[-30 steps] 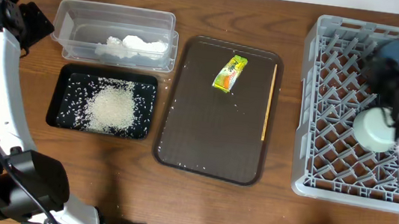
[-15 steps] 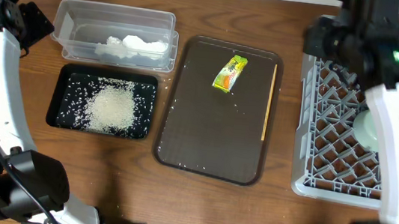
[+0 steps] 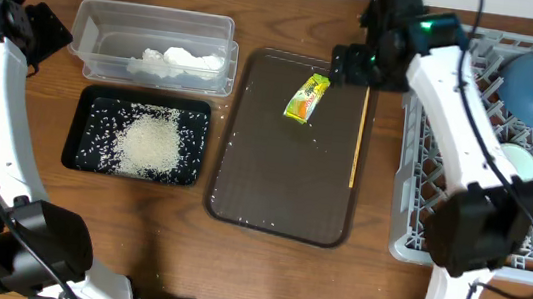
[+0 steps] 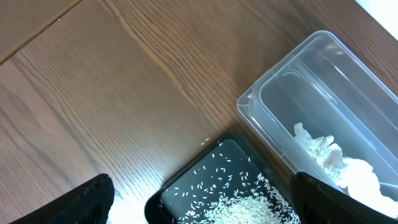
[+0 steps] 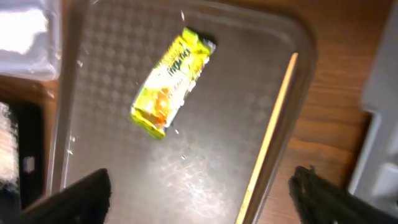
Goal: Sort waste into correct bins and load items into the dishwasher rack
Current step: 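Move the right gripper left over the brown tray to the wooden stick, then lower the right gripper and grasp the wooden stick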
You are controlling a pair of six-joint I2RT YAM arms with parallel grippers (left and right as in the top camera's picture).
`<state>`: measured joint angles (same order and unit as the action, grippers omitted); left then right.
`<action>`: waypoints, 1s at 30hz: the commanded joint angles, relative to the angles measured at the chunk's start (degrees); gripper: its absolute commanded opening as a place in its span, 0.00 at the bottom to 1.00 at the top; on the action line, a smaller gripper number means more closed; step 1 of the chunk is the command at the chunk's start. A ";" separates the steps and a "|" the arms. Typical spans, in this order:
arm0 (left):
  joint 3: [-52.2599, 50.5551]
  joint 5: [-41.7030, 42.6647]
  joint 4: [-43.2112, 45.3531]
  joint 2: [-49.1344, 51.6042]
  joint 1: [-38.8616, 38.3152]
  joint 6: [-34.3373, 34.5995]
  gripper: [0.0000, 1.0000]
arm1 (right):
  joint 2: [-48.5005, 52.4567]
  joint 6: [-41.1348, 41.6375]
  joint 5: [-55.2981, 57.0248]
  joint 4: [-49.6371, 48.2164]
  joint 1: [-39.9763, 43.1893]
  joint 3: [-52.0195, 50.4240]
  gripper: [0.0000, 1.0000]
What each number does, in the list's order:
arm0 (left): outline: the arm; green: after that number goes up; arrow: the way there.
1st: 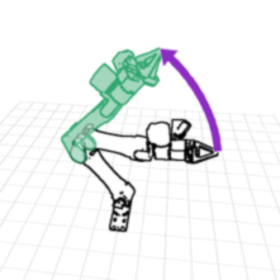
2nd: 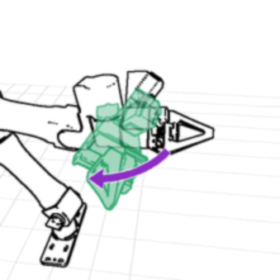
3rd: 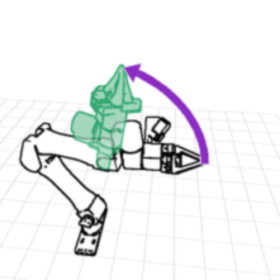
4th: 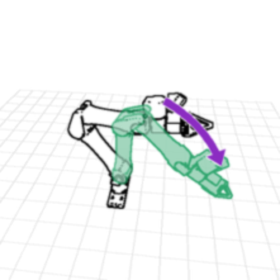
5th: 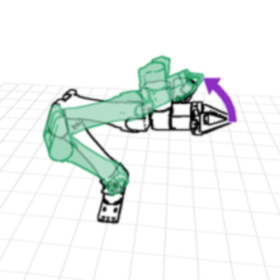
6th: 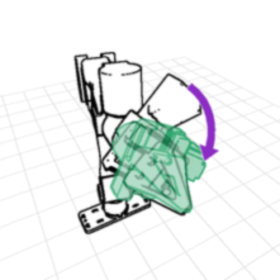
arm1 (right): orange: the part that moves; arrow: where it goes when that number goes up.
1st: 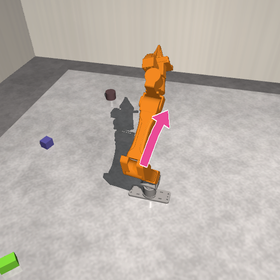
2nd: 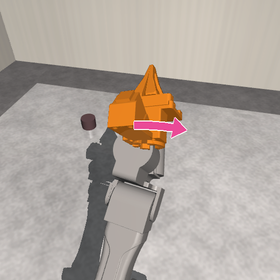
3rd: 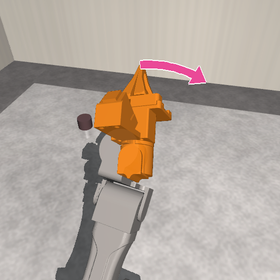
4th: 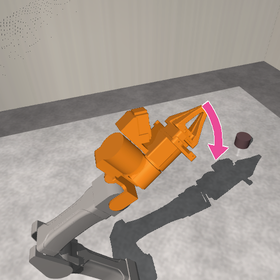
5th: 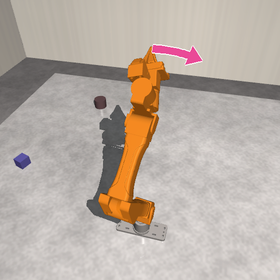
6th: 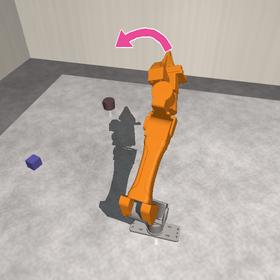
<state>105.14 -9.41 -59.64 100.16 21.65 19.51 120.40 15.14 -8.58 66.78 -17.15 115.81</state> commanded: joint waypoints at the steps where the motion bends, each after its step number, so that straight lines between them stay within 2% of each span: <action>1: 0.17 -0.68 -0.13 -0.17 0.20 0.11 0.92 | 4.09 4.24 -0.70 0.68 -0.42 0.31 0.70; 3: 0.17 -0.68 -0.13 -0.17 0.20 0.11 0.92 | 5.92 6.16 -0.66 1.31 -0.50 0.31 0.63; 10: 0.17 -0.68 -0.13 -0.17 0.20 0.11 0.93 | 11.02 9.68 4.59 4.42 -0.55 0.31 0.56; 30: 0.17 -0.68 -0.13 -0.17 0.20 0.11 0.93 | 14.43 9.55 7.30 2.43 -0.55 -1.22 0.59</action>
<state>105.14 -9.41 -59.66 100.16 21.65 19.51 133.69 23.92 -2.48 69.43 -17.17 115.37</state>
